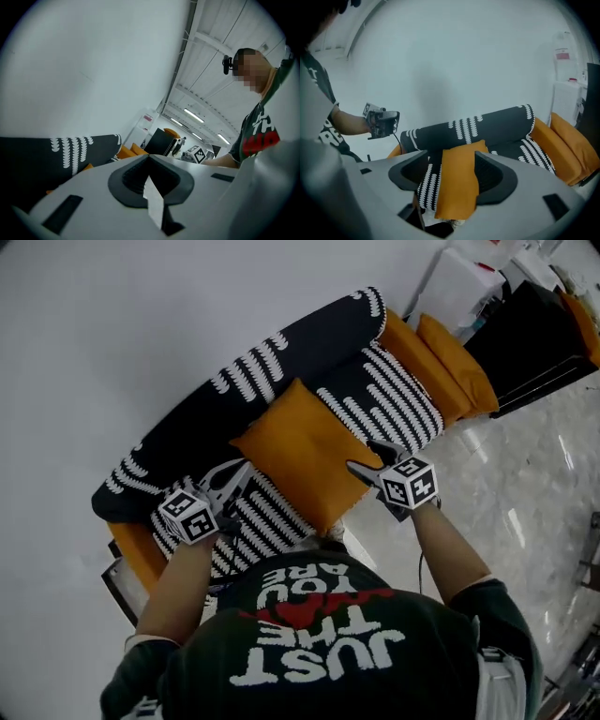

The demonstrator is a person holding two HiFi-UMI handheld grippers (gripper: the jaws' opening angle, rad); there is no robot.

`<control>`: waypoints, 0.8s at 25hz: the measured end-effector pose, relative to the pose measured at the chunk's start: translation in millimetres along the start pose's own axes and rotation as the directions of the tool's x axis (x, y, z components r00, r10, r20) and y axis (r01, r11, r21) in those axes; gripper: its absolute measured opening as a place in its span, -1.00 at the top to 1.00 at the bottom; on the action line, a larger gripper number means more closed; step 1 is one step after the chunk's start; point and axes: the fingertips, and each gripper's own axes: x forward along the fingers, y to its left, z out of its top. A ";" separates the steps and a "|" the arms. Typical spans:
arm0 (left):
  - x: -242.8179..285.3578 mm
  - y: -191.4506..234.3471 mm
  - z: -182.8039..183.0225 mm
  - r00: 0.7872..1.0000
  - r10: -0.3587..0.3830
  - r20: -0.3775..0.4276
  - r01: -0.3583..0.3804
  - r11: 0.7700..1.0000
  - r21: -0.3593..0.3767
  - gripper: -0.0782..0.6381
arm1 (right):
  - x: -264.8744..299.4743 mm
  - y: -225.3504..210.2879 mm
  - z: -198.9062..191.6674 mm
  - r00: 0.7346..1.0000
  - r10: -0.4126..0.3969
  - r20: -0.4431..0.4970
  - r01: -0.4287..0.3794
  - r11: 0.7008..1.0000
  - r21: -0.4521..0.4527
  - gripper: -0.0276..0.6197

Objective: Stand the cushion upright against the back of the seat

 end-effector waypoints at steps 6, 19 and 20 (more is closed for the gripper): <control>14.0 52.3 -34.6 0.998 0.026 -0.056 -0.027 1.000 -0.007 0.75 | 107.9 -17.4 -27.8 0.985 -0.009 -0.175 -0.009 0.995 -0.103 -0.21; -18.7 145.4 -139.3 0.992 -0.008 -0.127 -0.007 0.993 -0.116 0.75 | 309.2 -44.6 -183.6 0.801 -0.166 -0.575 0.056 0.977 -0.204 -0.67; -24.6 150.5 -144.5 0.992 -0.005 -0.125 -0.011 0.992 -0.125 0.75 | 317.7 -48.5 -189.3 0.787 -0.181 -0.590 0.067 0.975 -0.211 -0.70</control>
